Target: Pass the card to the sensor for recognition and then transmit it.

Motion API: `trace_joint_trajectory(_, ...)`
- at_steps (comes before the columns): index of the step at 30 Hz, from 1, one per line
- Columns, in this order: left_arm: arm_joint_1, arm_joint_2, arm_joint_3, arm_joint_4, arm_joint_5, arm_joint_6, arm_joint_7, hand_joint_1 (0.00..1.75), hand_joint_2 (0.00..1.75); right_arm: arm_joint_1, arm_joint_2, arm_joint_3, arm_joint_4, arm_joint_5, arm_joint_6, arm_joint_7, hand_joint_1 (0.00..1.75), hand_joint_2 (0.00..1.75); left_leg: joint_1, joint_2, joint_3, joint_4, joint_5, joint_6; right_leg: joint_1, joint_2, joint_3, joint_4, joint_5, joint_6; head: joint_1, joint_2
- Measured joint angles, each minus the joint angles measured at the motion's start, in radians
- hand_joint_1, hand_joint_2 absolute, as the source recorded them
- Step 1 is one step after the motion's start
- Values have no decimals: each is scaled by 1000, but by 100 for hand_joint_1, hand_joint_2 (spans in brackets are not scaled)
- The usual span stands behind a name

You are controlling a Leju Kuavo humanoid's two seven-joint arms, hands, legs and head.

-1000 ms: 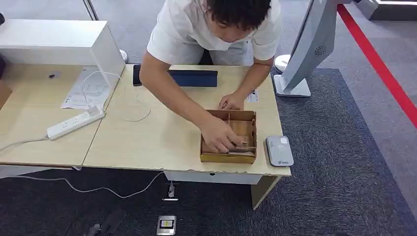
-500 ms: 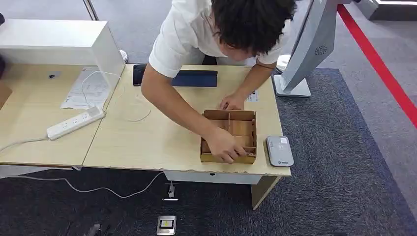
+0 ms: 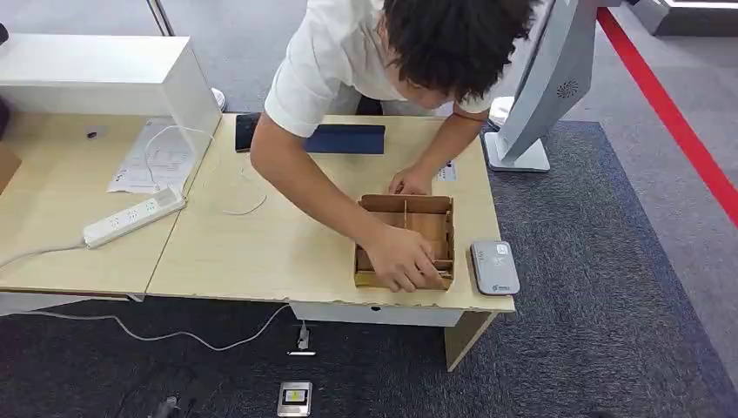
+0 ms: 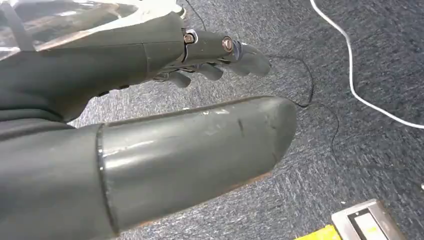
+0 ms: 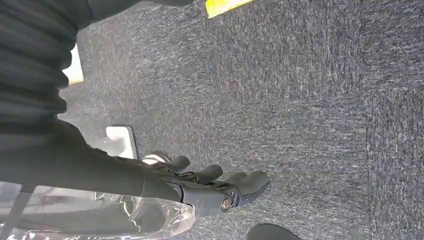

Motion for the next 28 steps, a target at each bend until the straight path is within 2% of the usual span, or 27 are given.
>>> trace_joint_trajectory(28,-10,0,0,0,-18,-3,10,0,0,-1,0,17,0,-2,-2,1,0,175,0,0,0,0,0,0,0,0,0,0,0,0,0,0)
